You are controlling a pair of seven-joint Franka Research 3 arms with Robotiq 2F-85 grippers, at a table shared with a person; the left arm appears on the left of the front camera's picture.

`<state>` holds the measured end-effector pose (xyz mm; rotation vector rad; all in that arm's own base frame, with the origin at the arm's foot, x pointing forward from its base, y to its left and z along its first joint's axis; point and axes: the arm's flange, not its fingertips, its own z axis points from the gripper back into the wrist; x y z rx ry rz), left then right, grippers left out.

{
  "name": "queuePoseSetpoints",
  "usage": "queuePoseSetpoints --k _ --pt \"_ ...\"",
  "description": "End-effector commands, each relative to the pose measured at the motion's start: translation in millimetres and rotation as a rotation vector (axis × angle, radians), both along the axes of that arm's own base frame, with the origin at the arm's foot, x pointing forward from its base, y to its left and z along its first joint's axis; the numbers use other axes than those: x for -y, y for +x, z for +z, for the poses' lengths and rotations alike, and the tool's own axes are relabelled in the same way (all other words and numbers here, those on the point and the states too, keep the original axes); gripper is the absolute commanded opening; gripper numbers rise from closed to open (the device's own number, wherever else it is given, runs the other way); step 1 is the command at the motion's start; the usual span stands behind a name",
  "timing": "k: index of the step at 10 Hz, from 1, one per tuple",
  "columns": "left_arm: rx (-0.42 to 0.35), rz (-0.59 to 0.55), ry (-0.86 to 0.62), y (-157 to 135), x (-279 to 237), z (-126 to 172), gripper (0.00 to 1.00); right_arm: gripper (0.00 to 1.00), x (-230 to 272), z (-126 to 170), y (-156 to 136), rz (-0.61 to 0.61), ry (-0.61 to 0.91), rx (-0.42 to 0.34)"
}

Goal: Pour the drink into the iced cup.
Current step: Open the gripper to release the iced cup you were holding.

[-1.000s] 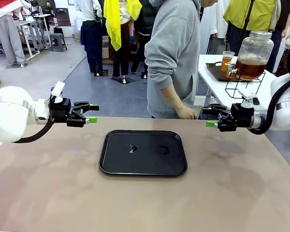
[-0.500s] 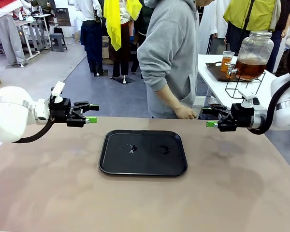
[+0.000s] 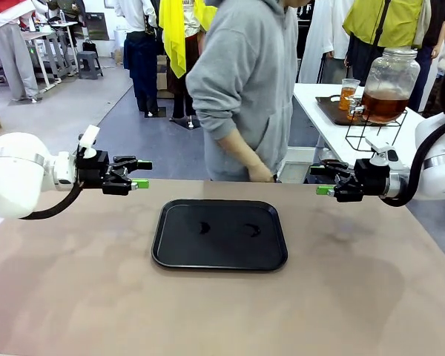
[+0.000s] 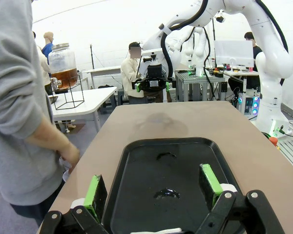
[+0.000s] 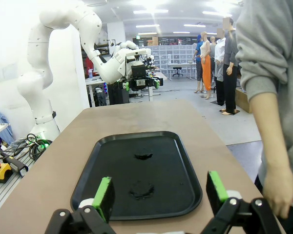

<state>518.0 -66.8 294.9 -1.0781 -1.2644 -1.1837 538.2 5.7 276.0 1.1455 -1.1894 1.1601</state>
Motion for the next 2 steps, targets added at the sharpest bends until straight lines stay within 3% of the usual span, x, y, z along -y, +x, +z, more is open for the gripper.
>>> queuePoseSetpoints --k 1,2 --pt "0.001 -0.003 -0.005 -0.3 0.7 1.7 1.0 1.0 -3.0 5.2 2.5 -0.008 0.001 -0.009" --pt "0.001 -0.003 -0.005 -0.3 0.7 1.7 1.0 1.0 -3.0 5.2 2.5 -0.008 0.001 -0.009"
